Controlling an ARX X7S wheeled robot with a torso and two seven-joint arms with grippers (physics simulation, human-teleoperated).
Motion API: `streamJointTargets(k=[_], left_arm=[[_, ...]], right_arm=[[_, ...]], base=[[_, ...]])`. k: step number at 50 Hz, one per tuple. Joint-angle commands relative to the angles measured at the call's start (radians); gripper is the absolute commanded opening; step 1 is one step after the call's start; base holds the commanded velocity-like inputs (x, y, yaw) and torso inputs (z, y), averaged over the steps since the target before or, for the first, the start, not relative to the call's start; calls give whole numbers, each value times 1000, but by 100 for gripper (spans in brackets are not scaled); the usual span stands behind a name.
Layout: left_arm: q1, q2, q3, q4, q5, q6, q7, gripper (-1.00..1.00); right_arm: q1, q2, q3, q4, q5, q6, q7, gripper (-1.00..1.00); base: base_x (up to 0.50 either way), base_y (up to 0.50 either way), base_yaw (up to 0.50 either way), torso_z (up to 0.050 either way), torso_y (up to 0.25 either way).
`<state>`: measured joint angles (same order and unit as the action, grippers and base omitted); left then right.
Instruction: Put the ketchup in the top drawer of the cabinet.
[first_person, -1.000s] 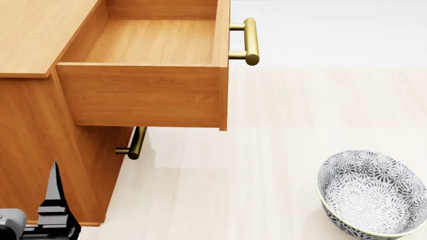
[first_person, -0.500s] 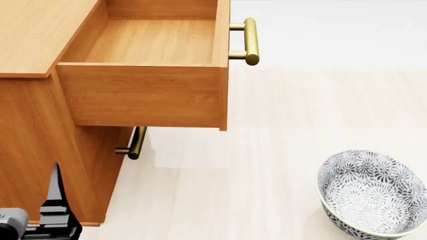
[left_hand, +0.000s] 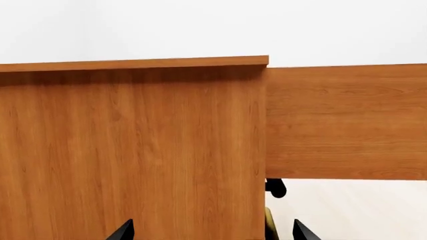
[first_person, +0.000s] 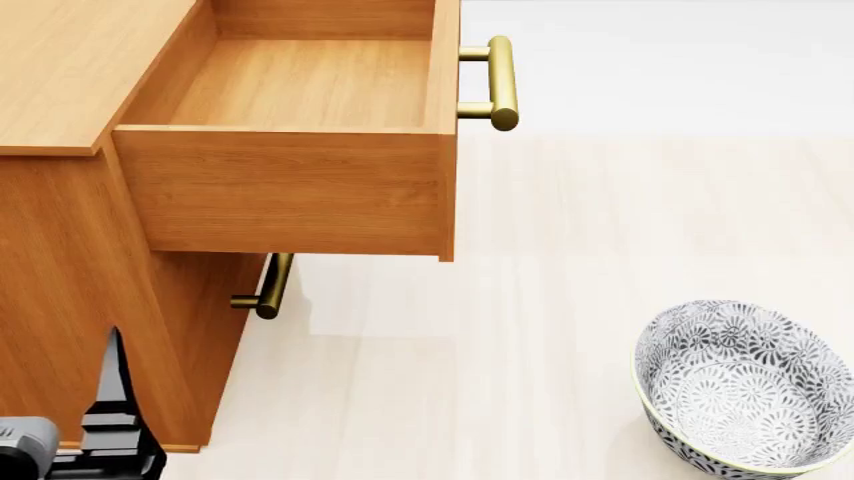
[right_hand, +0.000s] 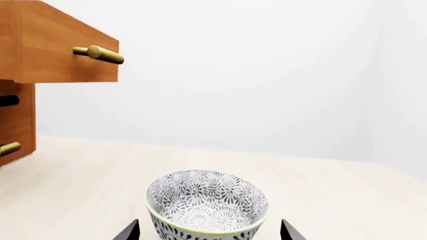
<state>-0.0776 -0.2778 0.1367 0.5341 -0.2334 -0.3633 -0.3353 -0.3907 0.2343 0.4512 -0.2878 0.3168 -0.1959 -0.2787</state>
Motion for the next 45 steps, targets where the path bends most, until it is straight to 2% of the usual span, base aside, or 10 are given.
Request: streamJointTargets(k=[1, 22, 45], left_arm=[[-1, -3, 2, -6, -5, 4, -4, 100], [-8, -7, 12, -27, -7, 13, -10, 100], [-11, -13, 18, -36, -14, 18, -17, 100]], right_arm=[[7, -15, -16, 54, -19, -36, -2, 100], [-53, -27, 24, 93, 18, -93, -10, 100], [-42, -40, 14, 198, -6, -151, -13, 100]], base=[[0, 0, 0, 0, 0], [0, 0, 0, 0, 0], [0, 0, 0, 0, 0]])
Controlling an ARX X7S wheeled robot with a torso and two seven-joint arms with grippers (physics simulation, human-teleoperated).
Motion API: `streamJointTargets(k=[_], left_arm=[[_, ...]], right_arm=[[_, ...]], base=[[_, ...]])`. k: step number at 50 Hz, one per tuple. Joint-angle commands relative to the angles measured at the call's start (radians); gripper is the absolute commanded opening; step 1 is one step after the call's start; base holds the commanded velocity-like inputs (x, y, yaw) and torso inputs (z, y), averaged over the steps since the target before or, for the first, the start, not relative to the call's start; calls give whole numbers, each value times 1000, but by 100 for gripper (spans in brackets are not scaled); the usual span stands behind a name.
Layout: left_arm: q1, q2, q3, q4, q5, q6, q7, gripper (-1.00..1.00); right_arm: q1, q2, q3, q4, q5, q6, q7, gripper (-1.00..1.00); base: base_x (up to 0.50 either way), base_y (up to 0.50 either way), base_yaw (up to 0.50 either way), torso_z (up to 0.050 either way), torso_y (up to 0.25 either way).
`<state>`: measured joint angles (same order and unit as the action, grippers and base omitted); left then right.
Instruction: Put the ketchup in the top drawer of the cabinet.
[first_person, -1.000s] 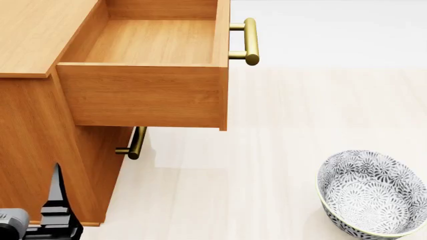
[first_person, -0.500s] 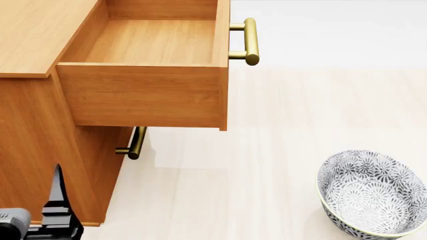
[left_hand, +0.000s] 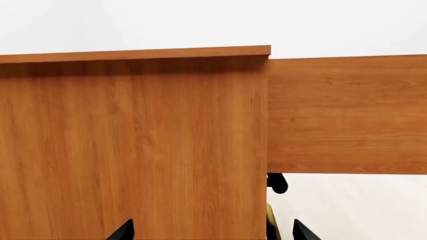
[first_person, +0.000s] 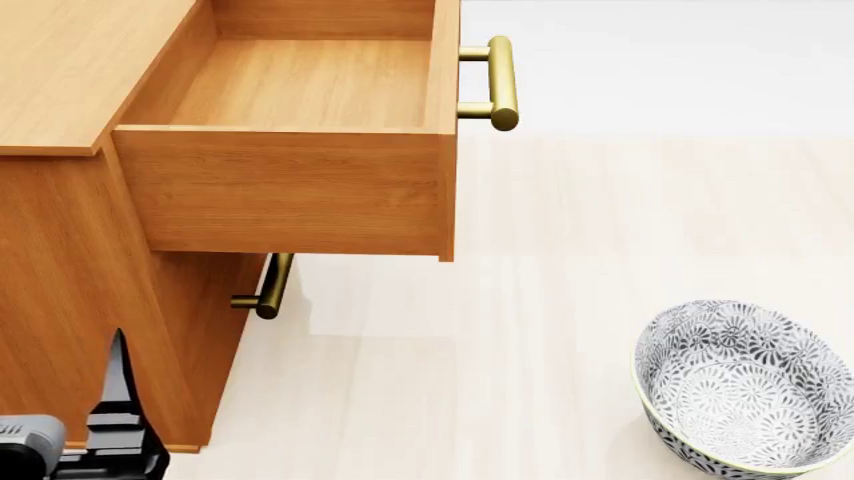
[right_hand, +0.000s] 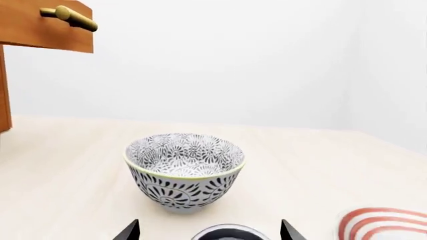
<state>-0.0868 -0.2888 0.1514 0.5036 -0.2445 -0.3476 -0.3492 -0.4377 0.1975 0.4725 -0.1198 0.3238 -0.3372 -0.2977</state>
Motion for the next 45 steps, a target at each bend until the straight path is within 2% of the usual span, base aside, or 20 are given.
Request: streamJointTargets(k=[1, 14, 20, 28, 45], left_arm=[[-1, -3, 4, -4, -3, 2, -4, 100], [-4, -6, 9, -13, -6, 6, -7, 100], [-4, -7, 10, -20, -8, 12, -7, 100], [-4, -8, 10, -31, -12, 21, -6, 100], [-8, -12, 18, -32, -14, 18, -14, 100]], right_arm=[[4, -3, -9, 25, -13, -4, 8, 100], [9, -2, -1, 23, -3, 32, 42, 100], [-3, -7, 10, -21, 34, -5, 29, 100], [24, -22, 11, 98, 12, -85, 12, 100], [57, -14, 0, 191, -9, -100, 18, 100]], base=[[0, 0, 0, 0, 0], [0, 0, 0, 0, 0], [0, 0, 0, 0, 0], [0, 0, 0, 0, 0], [0, 0, 0, 0, 0]])
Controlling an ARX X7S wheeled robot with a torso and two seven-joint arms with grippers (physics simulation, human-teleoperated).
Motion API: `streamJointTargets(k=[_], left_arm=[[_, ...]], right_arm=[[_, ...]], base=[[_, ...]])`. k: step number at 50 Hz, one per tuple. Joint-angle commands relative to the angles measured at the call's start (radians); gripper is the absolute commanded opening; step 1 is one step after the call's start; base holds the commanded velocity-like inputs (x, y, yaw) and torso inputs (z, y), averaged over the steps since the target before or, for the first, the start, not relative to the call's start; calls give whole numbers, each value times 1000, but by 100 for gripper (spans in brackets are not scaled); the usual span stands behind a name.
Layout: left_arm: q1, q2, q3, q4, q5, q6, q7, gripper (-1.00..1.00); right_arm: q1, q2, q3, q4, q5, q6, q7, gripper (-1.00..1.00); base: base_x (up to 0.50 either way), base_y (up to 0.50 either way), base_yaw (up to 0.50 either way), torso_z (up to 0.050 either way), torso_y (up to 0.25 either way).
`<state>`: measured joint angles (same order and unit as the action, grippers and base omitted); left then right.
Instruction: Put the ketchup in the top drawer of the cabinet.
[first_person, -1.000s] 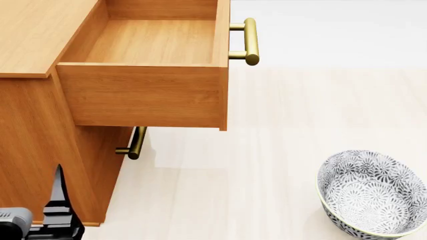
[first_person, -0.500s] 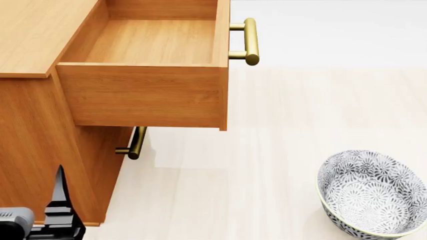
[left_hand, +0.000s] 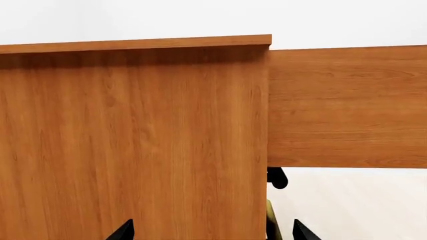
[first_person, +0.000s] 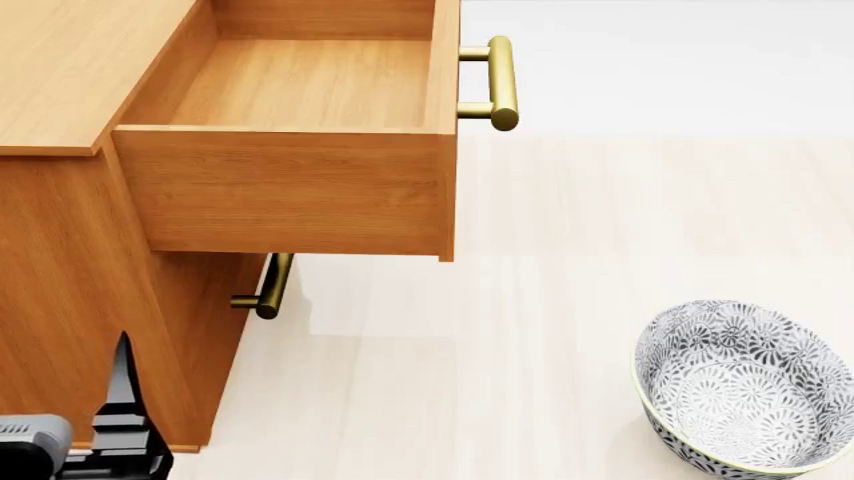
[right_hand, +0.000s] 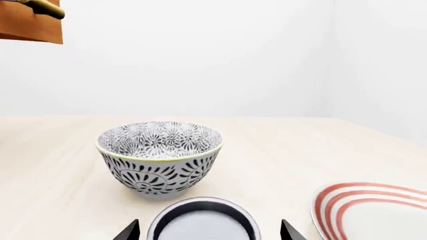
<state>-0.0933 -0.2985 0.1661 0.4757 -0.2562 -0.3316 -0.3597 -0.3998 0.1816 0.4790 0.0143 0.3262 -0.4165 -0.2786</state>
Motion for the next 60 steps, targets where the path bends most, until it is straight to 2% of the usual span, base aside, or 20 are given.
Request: streamJointTargets(k=[1, 18, 19, 32, 47, 60], left_arm=[[-1, -3, 3, -3, -3, 2, -4, 100], [-1, -7, 5, -7, -8, 8, -9, 100], [-2, -7, 5, -8, -9, 8, -9, 100], [-2, -10, 9, -12, -11, 11, -13, 100], [4, -14, 14, -18, -18, 19, -12, 100], [-1, -18, 17, -25, -24, 18, -13, 100]], right_arm=[[22, 2, -8, 62, -12, -21, -1, 100], [72, 8, -34, 168, -43, -40, -2, 100], [74, 8, -35, 174, -44, -42, -2, -100], [48, 9, -27, 119, -12, -48, 1, -100], [-170, -37, 29, -247, 81, -99, 25, -100], [-228, -60, 43, -333, 74, -135, 42, -100]], base=[[0, 0, 0, 0, 0], [0, 0, 0, 0, 0], [0, 0, 0, 0, 0], [1, 0, 0, 0, 0], [0, 0, 0, 0, 0], [0, 0, 0, 0, 0]])
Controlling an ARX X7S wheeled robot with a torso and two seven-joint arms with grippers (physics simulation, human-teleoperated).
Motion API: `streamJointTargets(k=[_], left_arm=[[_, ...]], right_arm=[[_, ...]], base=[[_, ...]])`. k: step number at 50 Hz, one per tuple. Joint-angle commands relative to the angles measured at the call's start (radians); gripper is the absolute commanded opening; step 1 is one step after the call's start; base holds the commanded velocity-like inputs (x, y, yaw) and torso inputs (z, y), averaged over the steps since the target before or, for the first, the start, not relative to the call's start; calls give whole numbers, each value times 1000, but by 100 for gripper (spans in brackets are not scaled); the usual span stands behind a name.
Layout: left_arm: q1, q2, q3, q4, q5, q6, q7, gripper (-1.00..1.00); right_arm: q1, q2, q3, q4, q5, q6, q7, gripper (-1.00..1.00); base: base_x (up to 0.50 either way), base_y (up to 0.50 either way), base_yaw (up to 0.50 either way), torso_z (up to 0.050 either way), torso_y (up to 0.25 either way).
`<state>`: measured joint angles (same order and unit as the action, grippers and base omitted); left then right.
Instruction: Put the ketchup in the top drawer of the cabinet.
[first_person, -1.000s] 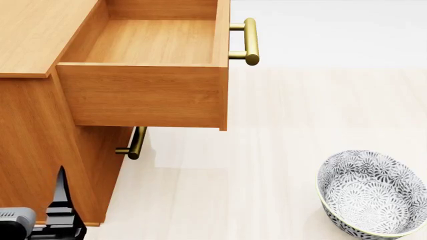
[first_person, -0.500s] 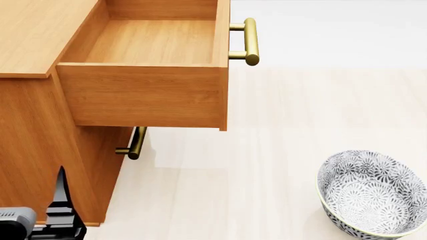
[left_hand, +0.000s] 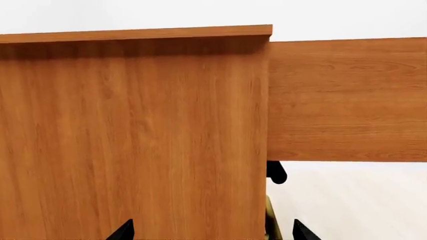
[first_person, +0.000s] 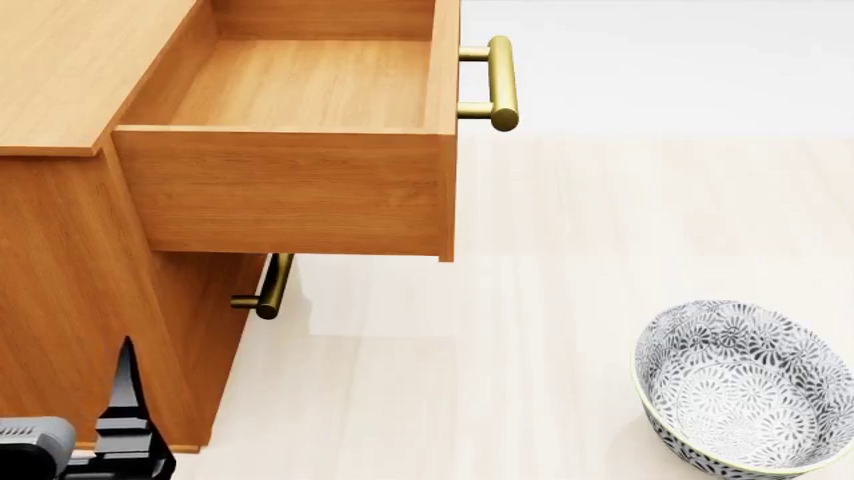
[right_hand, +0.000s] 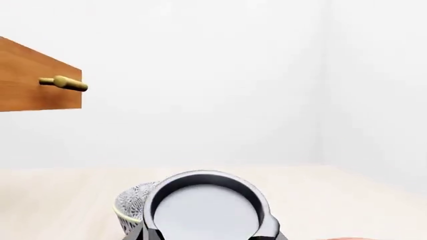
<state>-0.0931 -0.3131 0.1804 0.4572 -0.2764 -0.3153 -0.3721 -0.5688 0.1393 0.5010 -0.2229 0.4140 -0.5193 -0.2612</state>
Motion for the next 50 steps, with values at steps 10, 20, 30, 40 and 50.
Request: streamJointTargets(k=[10, 20, 30, 40, 50], left_arm=[[-6, -4, 5, -14, -3, 7, -3, 100], [-9, -5, 8, -23, -7, 8, -3, 100], [-14, -5, 13, -32, -8, 13, -4, 100], [-15, -7, 14, -37, -10, 17, -6, 100], [-18, -6, 17, -47, -13, 21, -6, 100]], right_arm=[[-93, -42, 31, -133, -45, -72, 34, -100], [-92, -40, 39, -120, -49, -75, 50, -100], [-147, -53, 66, -196, -38, -111, 60, -100], [616, 645, 265, -735, 503, 1084, 599, -100], [767, 700, 108, -671, 509, 1309, 652, -100]], base=[[0, 0, 0, 0, 0], [0, 0, 0, 0, 0], [0, 0, 0, 0, 0], [0, 0, 0, 0, 0], [0, 0, 0, 0, 0]])
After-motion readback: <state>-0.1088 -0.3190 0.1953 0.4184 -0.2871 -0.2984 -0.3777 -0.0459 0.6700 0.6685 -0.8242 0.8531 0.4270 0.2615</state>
